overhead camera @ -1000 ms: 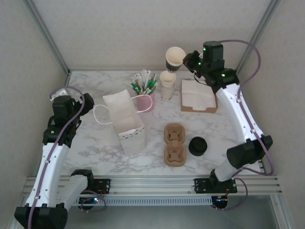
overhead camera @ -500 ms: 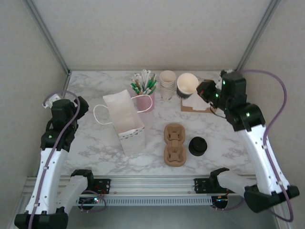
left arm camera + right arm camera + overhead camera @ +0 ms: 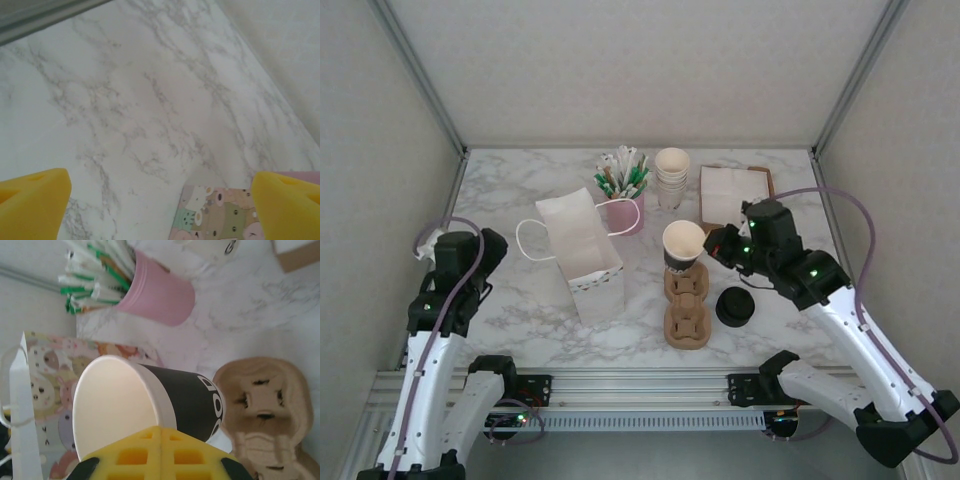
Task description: Pack the takeout coffee
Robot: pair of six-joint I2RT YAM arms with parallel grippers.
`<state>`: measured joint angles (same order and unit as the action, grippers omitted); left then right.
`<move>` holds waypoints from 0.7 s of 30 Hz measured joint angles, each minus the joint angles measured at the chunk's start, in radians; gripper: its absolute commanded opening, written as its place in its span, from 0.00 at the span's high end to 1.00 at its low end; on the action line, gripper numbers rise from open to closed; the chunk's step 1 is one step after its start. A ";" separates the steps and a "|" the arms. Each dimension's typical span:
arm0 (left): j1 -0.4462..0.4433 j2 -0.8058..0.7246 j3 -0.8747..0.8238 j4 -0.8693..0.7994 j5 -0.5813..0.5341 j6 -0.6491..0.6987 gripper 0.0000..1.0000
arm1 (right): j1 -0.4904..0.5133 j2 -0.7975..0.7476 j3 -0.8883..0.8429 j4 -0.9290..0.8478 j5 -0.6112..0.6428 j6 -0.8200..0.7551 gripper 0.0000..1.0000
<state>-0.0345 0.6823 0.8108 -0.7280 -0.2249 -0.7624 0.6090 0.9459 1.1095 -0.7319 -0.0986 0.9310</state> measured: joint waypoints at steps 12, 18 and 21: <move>0.000 0.006 -0.085 -0.003 0.008 -0.015 0.07 | 0.245 0.109 -0.070 0.138 0.032 0.086 1.00; 0.000 0.033 -0.077 0.007 0.003 0.040 0.05 | 0.302 0.188 -0.070 0.212 0.048 0.107 1.00; 0.000 0.072 -0.054 0.014 0.002 0.072 0.04 | 0.320 0.217 -0.070 0.227 0.055 0.110 1.00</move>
<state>-0.0341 0.7540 0.7567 -0.7143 -0.2234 -0.6907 0.9291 1.1625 1.0397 -0.5053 -0.0437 1.0412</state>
